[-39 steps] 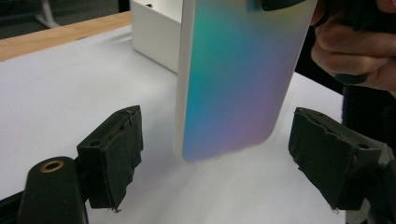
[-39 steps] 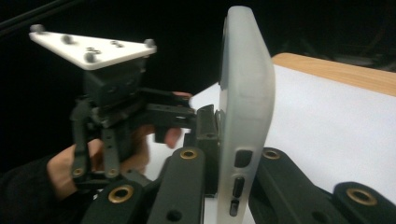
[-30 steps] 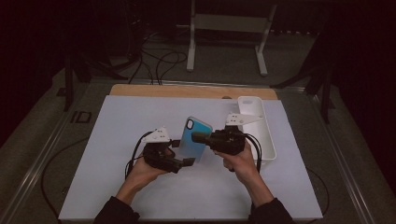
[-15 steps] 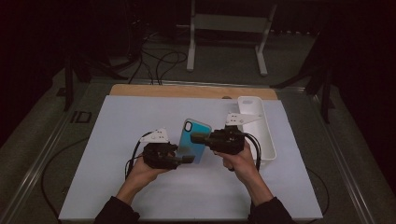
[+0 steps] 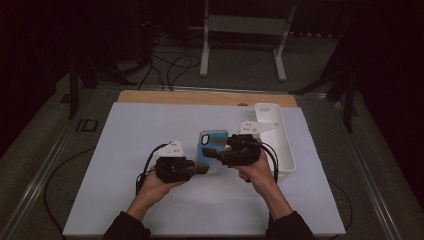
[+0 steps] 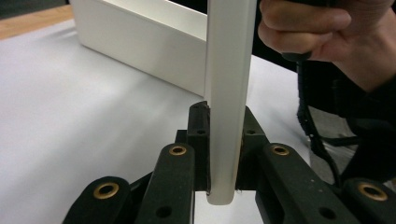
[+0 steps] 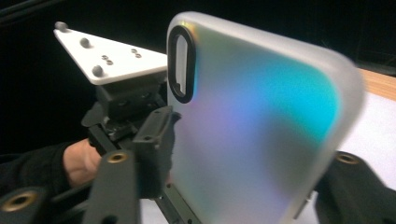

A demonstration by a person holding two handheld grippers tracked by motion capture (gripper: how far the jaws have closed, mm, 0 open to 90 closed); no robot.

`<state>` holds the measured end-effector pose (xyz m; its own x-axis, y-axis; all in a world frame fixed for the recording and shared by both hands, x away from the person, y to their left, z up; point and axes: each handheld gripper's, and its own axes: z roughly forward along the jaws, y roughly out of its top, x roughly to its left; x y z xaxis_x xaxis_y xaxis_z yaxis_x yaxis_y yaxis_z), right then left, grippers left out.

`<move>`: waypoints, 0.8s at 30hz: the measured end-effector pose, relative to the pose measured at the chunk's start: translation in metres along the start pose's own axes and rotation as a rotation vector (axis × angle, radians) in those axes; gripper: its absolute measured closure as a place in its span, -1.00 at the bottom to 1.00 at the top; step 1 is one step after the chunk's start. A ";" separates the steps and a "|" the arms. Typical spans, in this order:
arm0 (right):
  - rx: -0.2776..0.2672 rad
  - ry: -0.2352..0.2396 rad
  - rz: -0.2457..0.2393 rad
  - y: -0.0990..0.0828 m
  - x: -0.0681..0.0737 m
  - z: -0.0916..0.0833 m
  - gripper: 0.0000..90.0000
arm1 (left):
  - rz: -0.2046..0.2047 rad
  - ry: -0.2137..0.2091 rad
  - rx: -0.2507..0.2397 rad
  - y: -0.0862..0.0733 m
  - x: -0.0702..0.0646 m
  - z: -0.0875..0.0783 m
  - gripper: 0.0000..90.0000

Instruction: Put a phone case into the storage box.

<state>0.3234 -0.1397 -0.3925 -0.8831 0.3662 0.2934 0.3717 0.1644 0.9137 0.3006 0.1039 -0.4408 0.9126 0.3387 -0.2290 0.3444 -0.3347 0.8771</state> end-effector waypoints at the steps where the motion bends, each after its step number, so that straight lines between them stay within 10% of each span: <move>1: 0.000 0.000 0.000 0.000 0.000 0.000 -0.08 | 0.000 0.000 0.000 0.000 0.000 0.000 0.79; 12: 0.050 -0.131 0.016 -0.001 0.001 0.001 -0.74 | -0.008 0.082 -0.036 -0.001 0.001 -0.010 0.80; 24: 0.052 -0.198 0.002 -0.003 0.003 -0.003 -0.79 | -0.020 0.211 -0.055 -0.006 0.002 -0.016 0.80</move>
<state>0.3190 -0.1420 -0.3941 -0.8105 0.5389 0.2295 0.3923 0.2084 0.8959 0.2963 0.1208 -0.4396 0.8372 0.5235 -0.1583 0.3444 -0.2798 0.8962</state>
